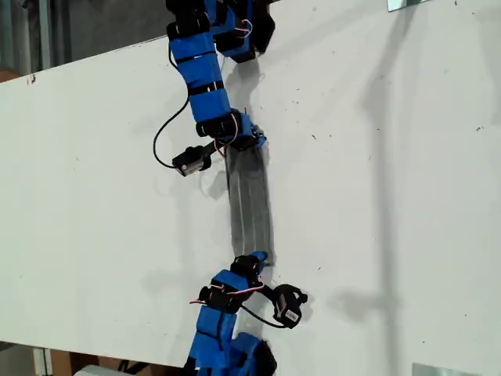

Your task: Grasp corners of a square towel and fold twice.

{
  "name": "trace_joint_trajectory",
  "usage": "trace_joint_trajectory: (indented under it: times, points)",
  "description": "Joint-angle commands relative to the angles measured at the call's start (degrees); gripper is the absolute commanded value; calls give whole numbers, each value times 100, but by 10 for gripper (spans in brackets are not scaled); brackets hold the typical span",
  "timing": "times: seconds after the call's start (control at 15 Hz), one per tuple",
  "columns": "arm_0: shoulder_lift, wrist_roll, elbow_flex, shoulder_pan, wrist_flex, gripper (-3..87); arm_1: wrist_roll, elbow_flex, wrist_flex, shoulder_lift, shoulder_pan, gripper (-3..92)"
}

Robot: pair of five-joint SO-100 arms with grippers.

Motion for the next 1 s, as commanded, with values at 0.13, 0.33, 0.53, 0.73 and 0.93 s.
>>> trace_joint_trajectory:
  times: [0.13, 0.33, 0.53, 0.73, 0.93]
  points:
    - [167, 352, -1143, -105, 1345, 247, -624, 158, 571, 1608, 1046, 411]
    - [993, 281, -826, -193, 1758, 244, -993, 1336, -343, 1811, 1661, 407]
    - [1934, 132, -176, -211, 1749, 244, -940, 1951, -1257, 1125, 1635, 400]
    - [2188, -62, 202, -53, 1573, 243, -940, 1503, -1556, 62, 1547, 373]
    - [3902, -923, 1767, 387, 1371, 243, -896, 1116, -1485, -281, 1406, 283]
